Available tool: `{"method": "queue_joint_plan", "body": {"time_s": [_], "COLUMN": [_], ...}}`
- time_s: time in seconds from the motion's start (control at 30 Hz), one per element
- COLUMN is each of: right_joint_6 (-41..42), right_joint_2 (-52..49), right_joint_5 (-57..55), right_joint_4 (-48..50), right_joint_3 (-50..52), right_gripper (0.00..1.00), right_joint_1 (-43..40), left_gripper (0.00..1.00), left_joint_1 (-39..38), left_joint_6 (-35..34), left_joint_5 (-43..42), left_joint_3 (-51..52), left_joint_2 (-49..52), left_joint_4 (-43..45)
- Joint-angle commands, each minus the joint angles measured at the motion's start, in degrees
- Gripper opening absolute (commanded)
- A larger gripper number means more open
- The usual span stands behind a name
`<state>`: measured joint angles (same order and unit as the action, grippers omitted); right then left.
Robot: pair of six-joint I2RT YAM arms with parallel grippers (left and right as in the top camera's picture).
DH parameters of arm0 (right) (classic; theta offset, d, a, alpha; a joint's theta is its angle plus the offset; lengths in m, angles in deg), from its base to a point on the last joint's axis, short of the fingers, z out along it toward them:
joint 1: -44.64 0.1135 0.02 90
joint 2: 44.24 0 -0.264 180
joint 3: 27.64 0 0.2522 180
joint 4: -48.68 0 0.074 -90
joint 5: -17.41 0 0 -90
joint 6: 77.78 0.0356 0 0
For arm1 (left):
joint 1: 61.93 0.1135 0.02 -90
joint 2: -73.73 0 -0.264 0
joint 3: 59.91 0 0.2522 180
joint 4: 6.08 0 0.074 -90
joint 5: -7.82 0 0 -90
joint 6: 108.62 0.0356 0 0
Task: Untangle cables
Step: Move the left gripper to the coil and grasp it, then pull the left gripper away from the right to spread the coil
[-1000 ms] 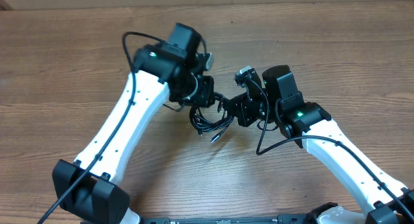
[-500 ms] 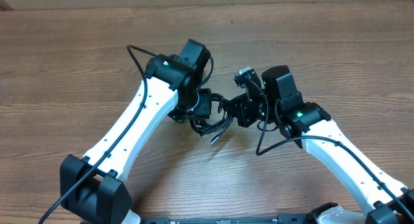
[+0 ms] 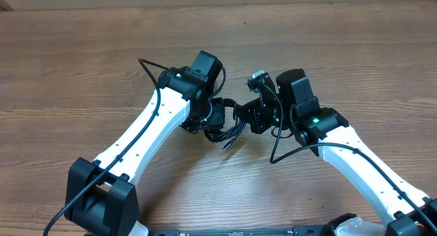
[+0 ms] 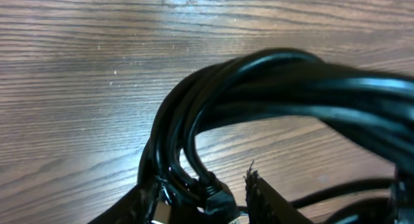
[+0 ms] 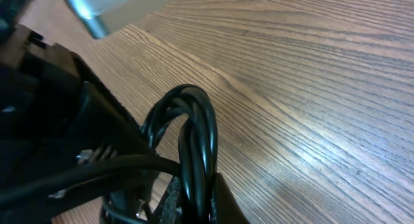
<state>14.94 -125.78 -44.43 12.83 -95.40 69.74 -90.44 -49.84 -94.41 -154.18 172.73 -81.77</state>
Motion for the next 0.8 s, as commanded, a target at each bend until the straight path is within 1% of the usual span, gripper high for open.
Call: {"method": "queue_joint_plan", "body": {"time_s": [0.0,0.13,0.27,0.37,0.4,0.5,0.53,0.6,0.63,0.77], "right_joint_6": [0.22,0.20,0.22,0.22,0.22,0.24,0.24,0.26,0.28,0.48], "right_joint_2": [0.44,0.44,0.44,0.44,0.44,0.44,0.44,0.44,0.44,0.44], "right_joint_5": [4.98,7.54,11.80,15.89,17.29,19.37,19.54,19.54,19.54,19.47], "right_joint_4": [0.94,0.94,1.88,3.39,3.89,4.72,4.81,4.81,4.81,4.76], "right_joint_3": [-0.50,-0.50,-0.50,-0.50,-0.50,-0.50,-0.50,-0.50,-0.50,-0.50], "right_gripper": [0.04,0.04,0.04,0.04,0.04,0.04,0.04,0.04,0.04,0.04], "right_joint_1": [-0.09,-0.09,-0.09,-0.09,-0.09,-0.09,-0.09,-0.09,-0.09,-0.09], "left_gripper": [0.45,0.43,0.34,0.25,0.23,0.22,0.20,0.08,0.04,0.04], "left_joint_1": [-0.46,-0.98,-1.16,-1.16,-1.16,-1.29,-1.42,-1.53,-1.53,-1.46], "left_joint_6": [-1.31,-2.27,-2.67,-2.64,-2.67,-2.82,-3.21,-3.52,-3.52,-3.52], "left_joint_5": [-1.31,-1.31,-1.33,-1.31,-1.33,-1.33,-1.22,-1.11,-1.07,1.97], "left_joint_3": [2.32,4.74,5.42,5.42,5.51,6.38,6.82,7.52,7.63,7.65], "left_joint_2": [0.00,0.00,0.00,0.00,0.02,0.02,0.02,0.02,0.02,0.00], "left_joint_4": [2.10,6.05,9.40,10.60,11.08,12.87,13.27,14.05,14.25,14.86]}}
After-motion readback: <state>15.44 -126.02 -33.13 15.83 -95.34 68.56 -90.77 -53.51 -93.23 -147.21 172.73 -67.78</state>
